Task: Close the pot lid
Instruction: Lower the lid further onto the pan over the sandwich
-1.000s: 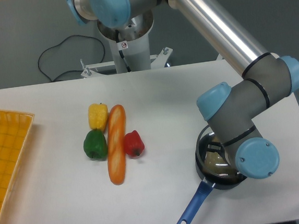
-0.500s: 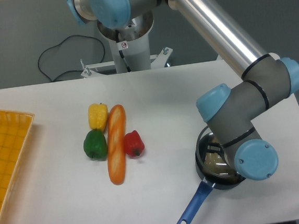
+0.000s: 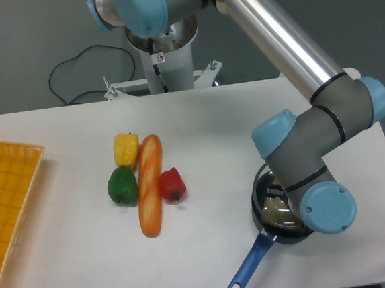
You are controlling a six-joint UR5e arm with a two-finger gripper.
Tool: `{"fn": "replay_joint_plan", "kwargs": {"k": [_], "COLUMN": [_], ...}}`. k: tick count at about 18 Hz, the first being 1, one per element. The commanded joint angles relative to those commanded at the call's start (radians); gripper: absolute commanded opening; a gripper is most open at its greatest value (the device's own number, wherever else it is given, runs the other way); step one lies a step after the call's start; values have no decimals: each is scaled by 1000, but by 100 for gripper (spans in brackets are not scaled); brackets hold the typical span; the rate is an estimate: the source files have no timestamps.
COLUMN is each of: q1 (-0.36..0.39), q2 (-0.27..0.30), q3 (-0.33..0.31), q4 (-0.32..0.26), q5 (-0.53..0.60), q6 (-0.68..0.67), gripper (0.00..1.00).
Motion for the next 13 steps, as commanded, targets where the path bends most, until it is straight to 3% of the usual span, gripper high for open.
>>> {"fn": "replay_joint_plan", "kwargs": {"k": [9,13], "q1": [0,0], "q2": [-5,-2], "q3": [0,-2], "q4": [2,2], "q5": [0,0], "q6": [0,3], "gripper": [72,91]}}
